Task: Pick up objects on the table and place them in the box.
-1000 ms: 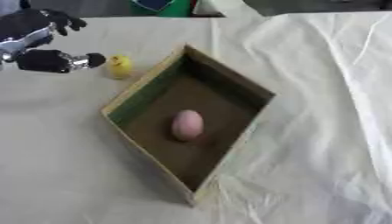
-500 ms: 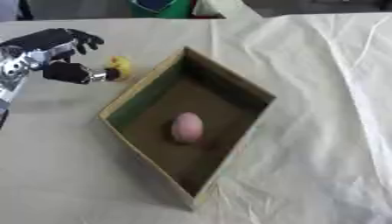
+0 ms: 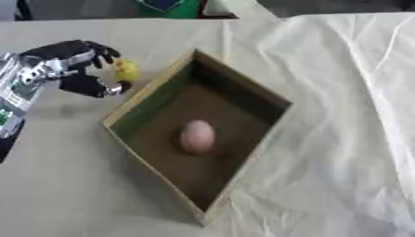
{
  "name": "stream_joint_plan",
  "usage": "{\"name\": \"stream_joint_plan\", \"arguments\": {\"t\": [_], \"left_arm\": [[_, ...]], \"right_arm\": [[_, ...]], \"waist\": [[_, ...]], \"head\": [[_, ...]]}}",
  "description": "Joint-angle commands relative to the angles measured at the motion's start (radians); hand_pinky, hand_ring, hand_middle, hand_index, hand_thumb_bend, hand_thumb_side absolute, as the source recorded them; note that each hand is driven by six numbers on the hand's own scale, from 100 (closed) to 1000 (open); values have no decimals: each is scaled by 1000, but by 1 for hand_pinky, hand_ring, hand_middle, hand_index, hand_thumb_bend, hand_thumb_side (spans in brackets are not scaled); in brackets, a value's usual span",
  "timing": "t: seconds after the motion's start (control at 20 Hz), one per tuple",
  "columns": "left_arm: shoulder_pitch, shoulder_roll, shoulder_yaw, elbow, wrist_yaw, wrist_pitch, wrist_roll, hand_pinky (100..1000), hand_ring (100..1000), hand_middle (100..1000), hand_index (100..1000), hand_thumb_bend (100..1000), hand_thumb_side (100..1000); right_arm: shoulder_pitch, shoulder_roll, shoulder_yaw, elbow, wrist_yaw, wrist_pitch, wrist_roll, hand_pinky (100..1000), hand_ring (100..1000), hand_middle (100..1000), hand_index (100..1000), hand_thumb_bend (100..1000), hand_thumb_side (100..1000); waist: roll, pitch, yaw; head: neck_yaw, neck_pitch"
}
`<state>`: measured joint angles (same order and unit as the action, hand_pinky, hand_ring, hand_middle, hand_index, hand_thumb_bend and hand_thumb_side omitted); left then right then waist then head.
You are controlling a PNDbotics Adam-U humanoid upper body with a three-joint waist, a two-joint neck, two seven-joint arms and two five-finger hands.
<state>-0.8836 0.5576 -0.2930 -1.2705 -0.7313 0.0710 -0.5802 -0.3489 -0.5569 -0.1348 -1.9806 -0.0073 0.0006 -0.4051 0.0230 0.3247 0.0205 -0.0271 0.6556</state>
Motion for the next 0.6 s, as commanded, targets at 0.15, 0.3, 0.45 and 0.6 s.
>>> {"name": "stream_joint_plan", "arguments": {"t": [0.15, 0.3, 0.45, 0.6], "left_arm": [[-31, 2, 15, 22, -65, 15, 42, 615, 795, 804, 943, 334, 705], [-34, -3, 21, 41, -98, 23, 62, 617, 796, 805, 940, 310, 692], [-34, -5, 26, 53, -126, 30, 81, 621, 800, 810, 940, 325, 688], [-36, -3, 26, 54, -150, 33, 94, 625, 804, 814, 940, 331, 683]], "right_arm": [[-13, -8, -6, -19, -9, 3, 7, 792, 644, 584, 768, 100, 518], [-13, -6, -5, -19, -11, 1, 15, 795, 645, 585, 768, 100, 519], [-12, -3, -6, -19, -13, 0, 21, 797, 645, 584, 766, 100, 522], [-9, 1, -7, -19, -14, 2, 27, 798, 646, 580, 766, 100, 526]], "waist": [[-1, -11, -4], [-1, -7, -6], [-2, -4, -6], [-2, -2, -5]], "head": [[7, -19], [8, -23], [8, -24], [8, -26]]}}
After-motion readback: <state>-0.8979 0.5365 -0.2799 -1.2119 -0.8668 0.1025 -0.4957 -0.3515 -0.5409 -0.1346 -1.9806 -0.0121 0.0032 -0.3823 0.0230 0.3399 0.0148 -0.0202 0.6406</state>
